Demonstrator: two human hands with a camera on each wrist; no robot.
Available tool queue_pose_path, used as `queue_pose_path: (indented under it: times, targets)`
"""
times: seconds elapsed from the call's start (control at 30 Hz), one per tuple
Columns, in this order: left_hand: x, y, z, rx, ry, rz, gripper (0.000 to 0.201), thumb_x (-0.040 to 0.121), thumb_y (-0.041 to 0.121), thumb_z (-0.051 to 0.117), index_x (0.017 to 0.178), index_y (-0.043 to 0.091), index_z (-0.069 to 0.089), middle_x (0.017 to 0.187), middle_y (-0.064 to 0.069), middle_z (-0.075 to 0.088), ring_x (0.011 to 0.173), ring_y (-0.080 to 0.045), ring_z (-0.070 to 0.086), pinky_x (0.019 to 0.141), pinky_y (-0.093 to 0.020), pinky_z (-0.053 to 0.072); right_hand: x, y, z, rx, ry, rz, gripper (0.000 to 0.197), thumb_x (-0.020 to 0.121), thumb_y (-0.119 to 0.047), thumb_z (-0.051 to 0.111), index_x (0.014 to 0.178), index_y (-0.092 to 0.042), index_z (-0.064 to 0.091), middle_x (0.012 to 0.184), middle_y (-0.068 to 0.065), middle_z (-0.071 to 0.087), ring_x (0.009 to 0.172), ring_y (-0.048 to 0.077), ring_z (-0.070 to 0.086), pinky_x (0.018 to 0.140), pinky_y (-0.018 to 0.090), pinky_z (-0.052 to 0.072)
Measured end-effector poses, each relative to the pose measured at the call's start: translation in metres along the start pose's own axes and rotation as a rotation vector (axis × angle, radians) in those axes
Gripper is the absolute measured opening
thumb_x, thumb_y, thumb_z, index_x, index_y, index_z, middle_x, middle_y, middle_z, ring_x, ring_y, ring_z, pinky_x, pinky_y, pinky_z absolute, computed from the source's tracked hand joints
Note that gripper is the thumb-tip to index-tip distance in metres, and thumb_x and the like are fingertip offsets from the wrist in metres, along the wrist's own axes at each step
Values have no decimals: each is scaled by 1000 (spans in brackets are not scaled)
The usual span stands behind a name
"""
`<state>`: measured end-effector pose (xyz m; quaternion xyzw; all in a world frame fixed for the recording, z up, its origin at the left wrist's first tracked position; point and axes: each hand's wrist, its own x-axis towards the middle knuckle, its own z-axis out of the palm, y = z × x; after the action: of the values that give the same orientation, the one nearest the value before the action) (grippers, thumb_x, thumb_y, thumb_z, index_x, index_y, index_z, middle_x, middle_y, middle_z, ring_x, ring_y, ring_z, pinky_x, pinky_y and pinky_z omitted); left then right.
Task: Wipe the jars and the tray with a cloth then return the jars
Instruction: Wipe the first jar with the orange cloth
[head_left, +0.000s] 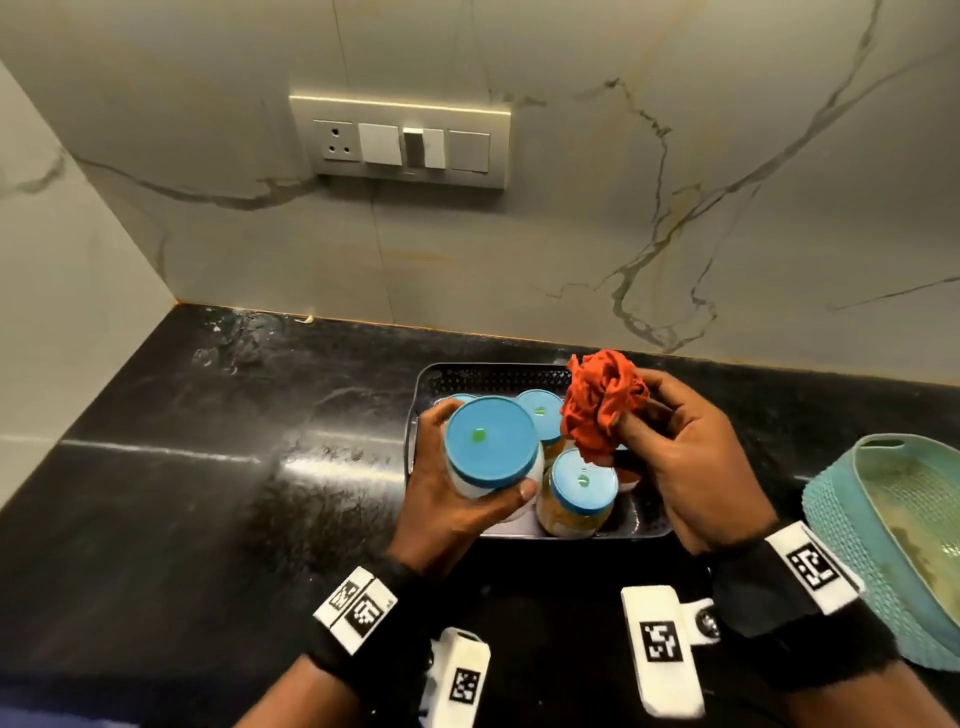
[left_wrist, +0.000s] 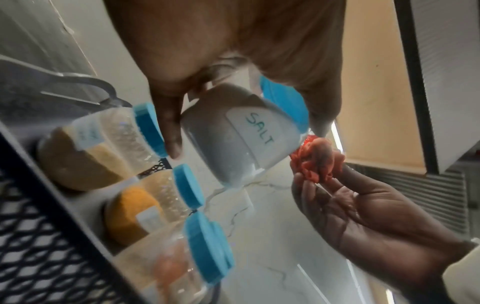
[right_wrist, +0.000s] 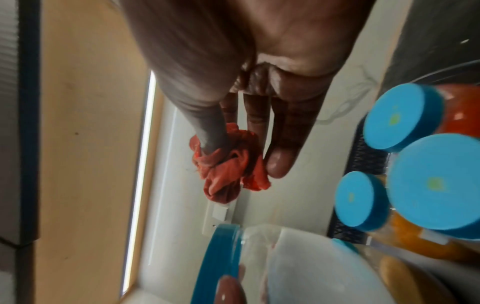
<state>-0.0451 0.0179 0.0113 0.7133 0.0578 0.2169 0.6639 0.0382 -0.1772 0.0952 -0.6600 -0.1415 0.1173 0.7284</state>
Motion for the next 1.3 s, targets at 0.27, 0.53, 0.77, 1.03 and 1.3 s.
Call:
queue_pose_path:
  times: [0.27, 0.53, 0.77, 1.03, 1.3]
  targets:
    - [10, 29, -1, -10, -140, 13, 81, 64, 27, 93, 134, 22, 53, 125, 2, 68, 118, -20, 65, 102, -36, 53, 11, -39, 33, -713, -51, -383, 40, 82, -4, 74, 114, -28, 74, 99, -2, 66, 90, 12, 65, 82, 28, 56]
    - [12, 42, -3, 143, -169, 151, 71, 64, 37, 83, 130, 25, 59, 120, 10, 69, 113, -4, 66, 95, -26, 53, -14, -38, 69, -973, -142, -549, 30, 77, -22, 70, 105, -24, 78, 103, -3, 63, 93, 15, 58, 83, 26, 49]
    - [5, 43, -2, 182, -186, 194, 81, 67, 34, 91, 136, 19, 51, 126, 3, 66, 115, -25, 66, 97, -48, 54, -33, -39, 28, -1027, -130, -520, 31, 69, -7, 72, 95, -23, 80, 98, -5, 68, 90, 13, 64, 82, 23, 50]
    - [9, 55, 10, 227, -252, 197, 78, 67, 28, 89, 136, 19, 55, 125, 3, 67, 115, -21, 67, 96, -46, 54, -23, -50, 44, -925, -106, -526, 31, 69, -9, 64, 92, -24, 78, 92, -3, 68, 84, 18, 64, 76, 36, 54]
    - [3, 56, 23, 282, -253, 221, 83, 63, 37, 92, 135, 19, 56, 127, 6, 65, 117, -20, 64, 98, -44, 53, -17, -47, -8, -975, -41, -414, 27, 69, -17, 65, 90, -26, 79, 90, -4, 69, 80, 19, 65, 72, 40, 55]
